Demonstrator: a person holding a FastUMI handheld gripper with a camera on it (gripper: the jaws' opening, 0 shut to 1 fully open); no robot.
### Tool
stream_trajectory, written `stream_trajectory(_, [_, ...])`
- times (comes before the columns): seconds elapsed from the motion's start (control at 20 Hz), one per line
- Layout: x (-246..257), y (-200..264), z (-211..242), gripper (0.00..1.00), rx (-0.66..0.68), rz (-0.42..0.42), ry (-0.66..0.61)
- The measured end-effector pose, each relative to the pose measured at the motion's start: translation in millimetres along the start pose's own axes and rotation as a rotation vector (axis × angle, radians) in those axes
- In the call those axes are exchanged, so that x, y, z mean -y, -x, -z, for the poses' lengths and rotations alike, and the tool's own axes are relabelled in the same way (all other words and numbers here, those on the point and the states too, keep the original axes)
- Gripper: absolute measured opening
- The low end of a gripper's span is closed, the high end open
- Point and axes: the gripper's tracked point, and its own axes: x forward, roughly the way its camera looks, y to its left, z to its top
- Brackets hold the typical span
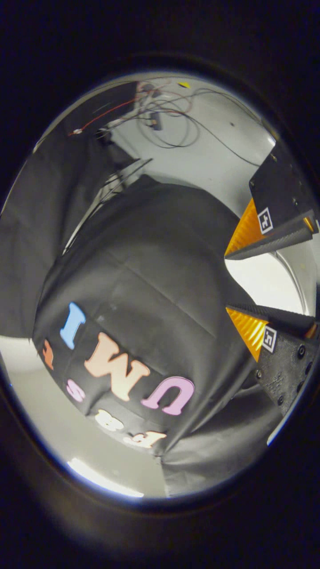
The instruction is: Open the toilet lid.
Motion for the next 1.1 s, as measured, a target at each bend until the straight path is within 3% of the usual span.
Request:
stream_trajectory(0.1, [11.9, -14.8, 8.2, 0.60, -0.026, -0.016, -0.075])
stream_trajectory(0.3, [56.5, -36.7, 38.2, 0.59, -0.094, 0.059, -0.210])
stream_trajectory(0.7, [88.3, -72.3, 103.8, 0.57, -0.288, 0.148, -0.345])
stream_trajectory(0.95, [83.3, -93.9, 125.7, 0.47, -0.336, 0.121, -0.389])
stream_trajectory(1.05, [79.6, -102.8, 128.6, 0.40, -0.345, 0.101, -0.383])
stream_trajectory(1.1, [77.8, -107.3, 131.4, 0.30, -0.355, 0.099, -0.379])
